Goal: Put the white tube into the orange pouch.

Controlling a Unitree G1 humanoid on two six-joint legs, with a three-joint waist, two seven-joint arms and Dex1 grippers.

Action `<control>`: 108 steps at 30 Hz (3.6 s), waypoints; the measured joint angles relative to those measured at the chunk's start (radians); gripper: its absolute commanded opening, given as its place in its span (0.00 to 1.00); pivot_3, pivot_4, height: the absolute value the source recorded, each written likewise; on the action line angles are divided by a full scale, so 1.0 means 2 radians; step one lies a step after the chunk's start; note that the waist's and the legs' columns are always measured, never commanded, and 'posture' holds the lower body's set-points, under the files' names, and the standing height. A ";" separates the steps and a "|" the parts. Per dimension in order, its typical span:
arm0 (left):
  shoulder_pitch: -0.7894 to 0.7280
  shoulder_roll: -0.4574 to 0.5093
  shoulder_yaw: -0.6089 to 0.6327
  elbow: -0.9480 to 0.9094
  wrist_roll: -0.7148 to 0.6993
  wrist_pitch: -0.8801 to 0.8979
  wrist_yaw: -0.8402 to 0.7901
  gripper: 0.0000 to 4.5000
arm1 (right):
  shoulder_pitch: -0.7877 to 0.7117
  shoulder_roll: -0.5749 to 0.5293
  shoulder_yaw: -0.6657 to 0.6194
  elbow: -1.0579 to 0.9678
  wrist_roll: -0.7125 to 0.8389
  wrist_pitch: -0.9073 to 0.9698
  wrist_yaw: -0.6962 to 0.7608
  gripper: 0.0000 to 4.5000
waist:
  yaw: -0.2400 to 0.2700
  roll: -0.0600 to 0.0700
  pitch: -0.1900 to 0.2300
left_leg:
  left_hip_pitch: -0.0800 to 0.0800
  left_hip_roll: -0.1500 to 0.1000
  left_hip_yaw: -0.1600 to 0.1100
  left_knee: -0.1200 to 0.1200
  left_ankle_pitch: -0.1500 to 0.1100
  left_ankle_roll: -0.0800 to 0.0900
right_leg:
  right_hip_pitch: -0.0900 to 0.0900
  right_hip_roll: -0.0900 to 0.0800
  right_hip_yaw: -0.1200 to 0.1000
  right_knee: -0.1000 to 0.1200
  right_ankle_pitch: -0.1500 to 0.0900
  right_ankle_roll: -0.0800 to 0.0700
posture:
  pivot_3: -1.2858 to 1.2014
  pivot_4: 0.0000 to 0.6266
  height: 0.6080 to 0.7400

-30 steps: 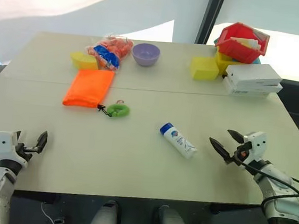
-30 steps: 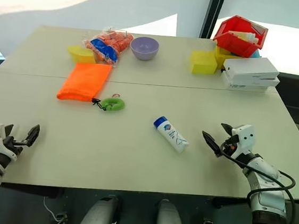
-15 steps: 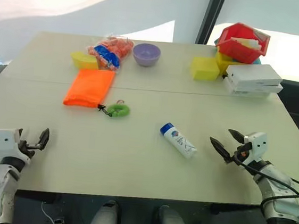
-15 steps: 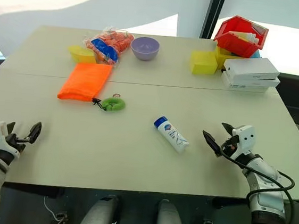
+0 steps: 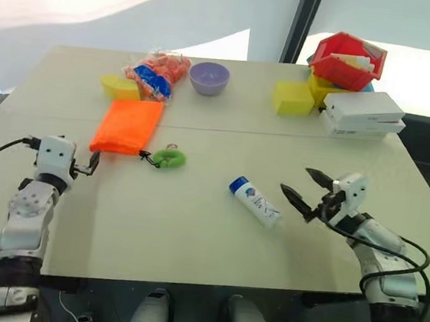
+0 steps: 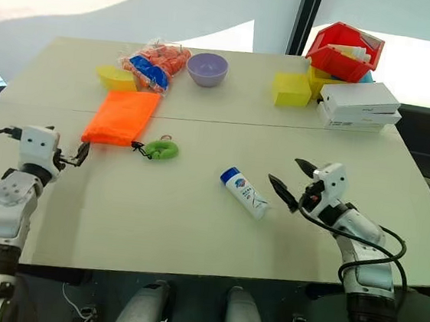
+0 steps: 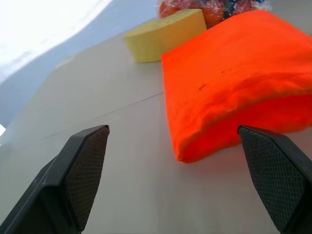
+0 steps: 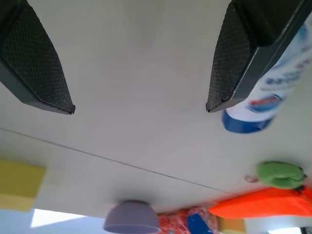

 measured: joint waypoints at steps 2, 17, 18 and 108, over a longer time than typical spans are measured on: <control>-0.021 0.003 -0.014 0.036 0.014 -0.015 0.001 1.00 | 0.003 0.001 0.013 -0.031 0.001 0.016 0.000 0.99 | 0.000 0.000 0.000 | 0.000 0.000 0.000 0.000 0.000 0.000 | 0.000 0.000 0.000 0.000 0.000 0.000 | 0.52 0.24 1.00; -0.163 0.012 -0.059 0.283 0.072 -0.108 0.031 1.00 | 0.019 0.027 0.093 -0.133 0.004 0.071 -0.017 0.99 | 0.000 0.000 0.000 | 0.000 0.000 0.000 0.000 0.000 0.000 | 0.000 0.000 0.000 0.000 0.001 0.002 | 0.52 0.24 1.00; -0.169 0.012 -0.059 0.295 0.072 -0.113 0.031 1.00 | 0.019 0.030 0.097 -0.133 0.004 0.071 -0.019 0.99 | 0.000 0.000 0.000 | 0.000 0.000 0.000 0.000 0.000 0.000 | 0.000 0.000 0.000 0.000 0.001 0.002 | 0.52 0.24 1.00; 0.244 -0.030 0.054 -0.361 -0.397 0.331 -0.168 0.00 | 0.002 0.037 0.207 -0.144 -0.022 0.141 0.019 0.38 | -0.001 -0.001 -0.001 | -0.001 0.006 0.012 0.002 0.000 0.000 | -0.004 0.002 0.006 0.000 0.000 0.000 | 0.52 0.24 1.00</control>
